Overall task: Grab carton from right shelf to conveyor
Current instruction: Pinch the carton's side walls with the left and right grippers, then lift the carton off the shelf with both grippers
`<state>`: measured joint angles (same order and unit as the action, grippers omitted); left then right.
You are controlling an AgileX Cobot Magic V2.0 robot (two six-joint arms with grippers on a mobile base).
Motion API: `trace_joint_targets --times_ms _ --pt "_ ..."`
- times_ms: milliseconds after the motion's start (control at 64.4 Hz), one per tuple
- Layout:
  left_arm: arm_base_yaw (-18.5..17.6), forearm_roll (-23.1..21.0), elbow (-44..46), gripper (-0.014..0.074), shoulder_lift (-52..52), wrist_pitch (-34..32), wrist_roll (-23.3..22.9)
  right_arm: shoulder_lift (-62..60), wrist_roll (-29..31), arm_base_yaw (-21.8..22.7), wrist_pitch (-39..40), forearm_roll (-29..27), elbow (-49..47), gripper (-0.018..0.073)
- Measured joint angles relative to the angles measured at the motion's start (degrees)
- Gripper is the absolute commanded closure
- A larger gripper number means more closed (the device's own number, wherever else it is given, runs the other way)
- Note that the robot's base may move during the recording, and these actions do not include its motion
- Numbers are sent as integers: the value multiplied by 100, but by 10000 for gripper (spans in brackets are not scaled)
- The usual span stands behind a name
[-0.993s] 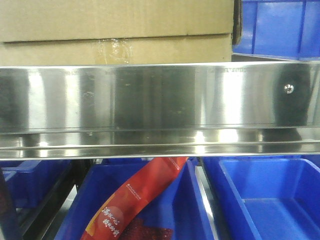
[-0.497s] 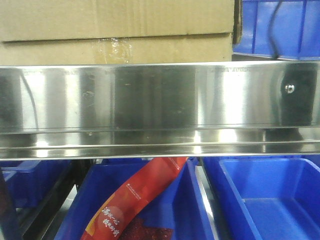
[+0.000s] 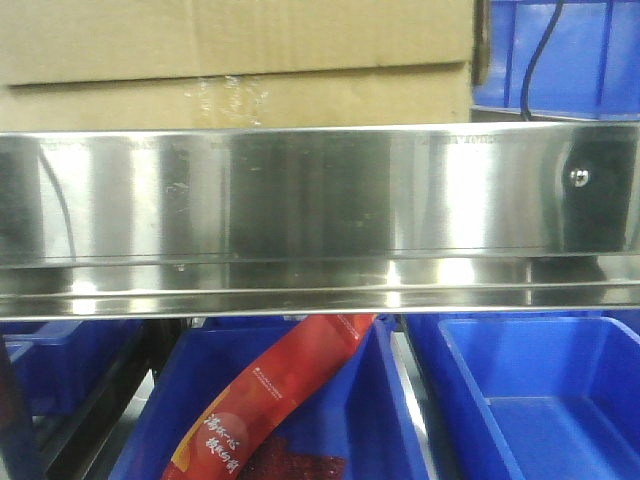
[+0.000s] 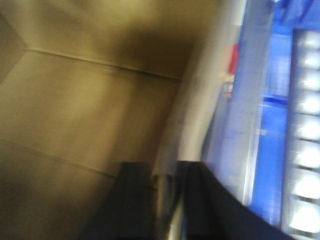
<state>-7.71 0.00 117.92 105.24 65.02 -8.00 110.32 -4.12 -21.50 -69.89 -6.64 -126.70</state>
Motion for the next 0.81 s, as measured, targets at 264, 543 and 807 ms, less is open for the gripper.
trace_joint_targets --times_ms 264,543,807 --pt "0 0 328 615 0 463 0 -90 -21 0 -99 49 0 620" --pt "-140 0 762 615 -496 592 0 -951 -44 0 -141 181 0 620" --pt "-785 642 8 615 -1602 530 -262 -1910 -34 -117 -164 303 421 620"
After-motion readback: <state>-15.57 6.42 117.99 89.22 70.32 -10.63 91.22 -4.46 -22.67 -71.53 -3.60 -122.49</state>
